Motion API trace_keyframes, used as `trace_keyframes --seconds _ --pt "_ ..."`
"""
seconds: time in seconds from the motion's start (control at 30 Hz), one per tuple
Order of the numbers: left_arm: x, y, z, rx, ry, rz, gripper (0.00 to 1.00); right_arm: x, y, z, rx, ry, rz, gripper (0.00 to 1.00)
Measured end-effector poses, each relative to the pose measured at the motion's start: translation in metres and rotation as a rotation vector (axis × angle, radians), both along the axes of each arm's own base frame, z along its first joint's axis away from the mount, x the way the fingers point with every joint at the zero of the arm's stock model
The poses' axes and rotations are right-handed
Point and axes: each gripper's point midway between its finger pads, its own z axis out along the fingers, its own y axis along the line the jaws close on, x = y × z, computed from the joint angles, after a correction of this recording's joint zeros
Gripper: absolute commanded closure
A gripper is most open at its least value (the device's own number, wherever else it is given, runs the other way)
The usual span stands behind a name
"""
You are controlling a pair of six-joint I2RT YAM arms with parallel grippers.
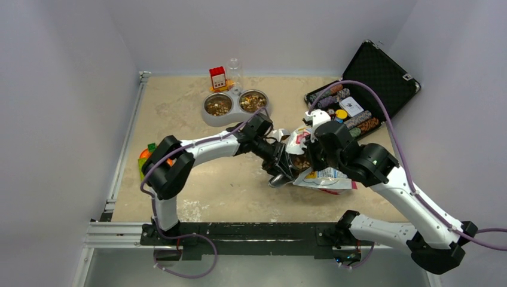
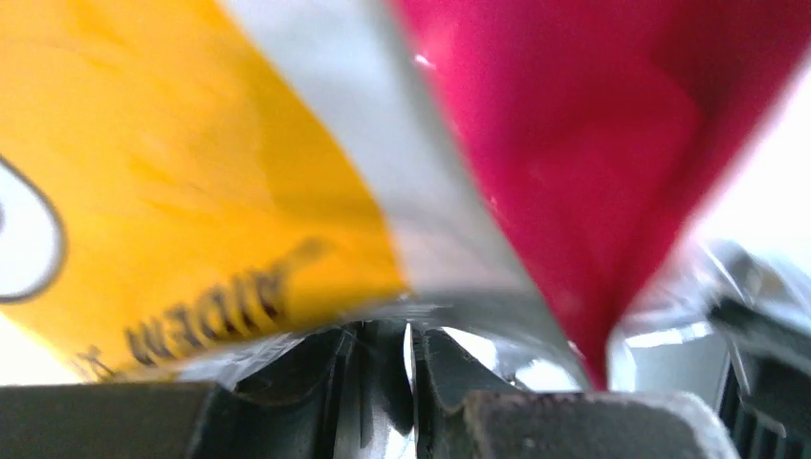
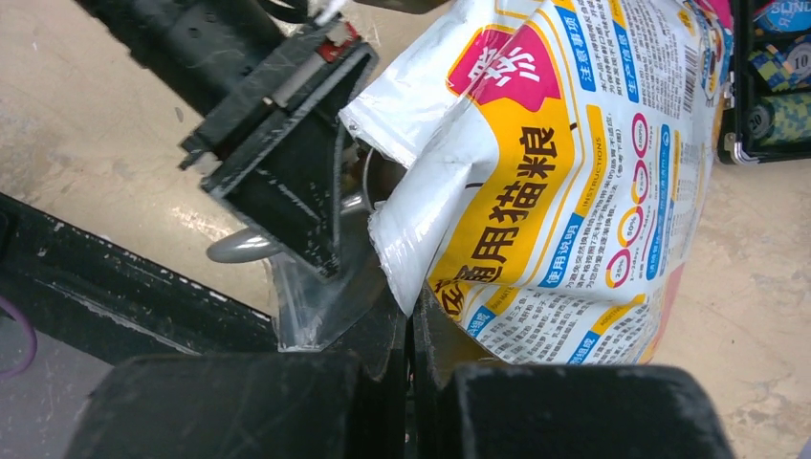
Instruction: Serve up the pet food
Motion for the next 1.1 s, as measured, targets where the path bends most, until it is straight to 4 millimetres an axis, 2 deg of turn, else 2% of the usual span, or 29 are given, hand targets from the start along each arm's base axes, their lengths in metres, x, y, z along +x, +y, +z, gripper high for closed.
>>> trace_keyframes --seconds 0.17,0.3,0.47,0.6,0.7,0.8,0.93,1.1 --pt "-0.008 0.003 0.047 -0.202 -0.058 0.011 1.0 0.001 -0.01 0.006 -0.001 -0.041 -0.034 1.0" --pt "-0.015 0.007 0.066 -0.307 -0.062 0.008 1.0 0.002 -0.016 0.01 0.0 -0.061 -0.052 1.0" --pt "-0.025 0.022 0.066 -0.33 -0.049 0.018 1.0 0.002 -0.021 0.013 0.013 -0.073 -0.069 1.0" --pt "-0.035 0.038 0.075 -0.314 -0.079 0.008 1.0 0.0 -0.025 0.015 0.019 -0.079 -0.077 1.0" --pt "-0.033 0.036 0.073 -0.294 -0.083 -0.007 1.0 0.0 -0.026 0.016 0.02 -0.08 -0.078 1.0" --pt "-0.025 0.03 0.062 -0.262 -0.078 -0.003 1.0 0.0 -0.026 0.015 0.019 -0.079 -0.078 1.0" --pt "-0.028 0.039 0.049 -0.205 -0.054 0.02 1.0 0.0 -0.025 0.015 0.019 -0.077 -0.078 1.0" --pt "-0.026 0.038 0.048 -0.207 -0.047 0.035 1.0 0.0 -0.026 0.016 0.02 -0.079 -0.083 1.0"
